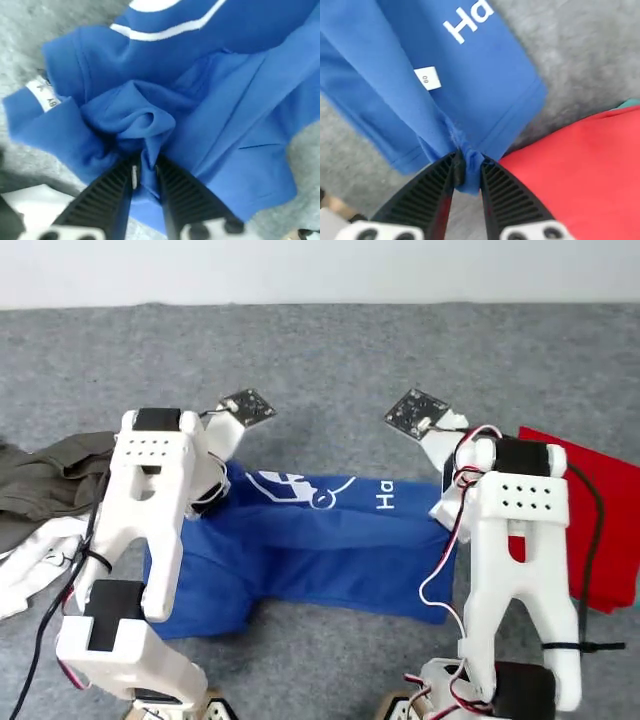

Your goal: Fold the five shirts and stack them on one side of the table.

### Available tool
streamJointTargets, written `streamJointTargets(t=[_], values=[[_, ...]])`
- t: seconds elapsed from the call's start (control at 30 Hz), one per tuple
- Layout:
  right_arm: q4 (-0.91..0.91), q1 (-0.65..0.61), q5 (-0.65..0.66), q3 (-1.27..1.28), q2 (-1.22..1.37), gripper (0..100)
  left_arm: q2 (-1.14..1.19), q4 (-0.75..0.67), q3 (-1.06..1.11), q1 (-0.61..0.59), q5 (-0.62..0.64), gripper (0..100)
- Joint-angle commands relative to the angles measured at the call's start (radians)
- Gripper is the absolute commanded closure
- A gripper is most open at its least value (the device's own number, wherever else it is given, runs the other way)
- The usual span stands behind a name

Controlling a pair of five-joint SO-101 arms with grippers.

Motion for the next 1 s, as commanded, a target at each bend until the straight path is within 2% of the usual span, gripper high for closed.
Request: streamJointTargets(t=[0.0,0.27,0.47,0.77,0.97], values=[[0.056,-0.005,0.006,-0.008,-0.039,99.0,-0.060,0.017,0.001,-0.006,-0.011,99],[0.130,-0.007,0.011,0.034,-0.042,96.9,-0.061,0.057,0.001,-0.087,-0.014,99],[0.240,0.001,0.009,0.023,-0.044,74.1,-0.061,0.063,0.001,-0.094,-0.015,98],[0.173,-0.041,0.003,-0.075,-0.033,73.5,-0.061,0.091,0.001,-0.075,-0.015,98],[0.010,-0.139,-0.161,-0.012,-0.031,75.5,-0.049,0.092,0.001,-0.066,-0.012,98]])
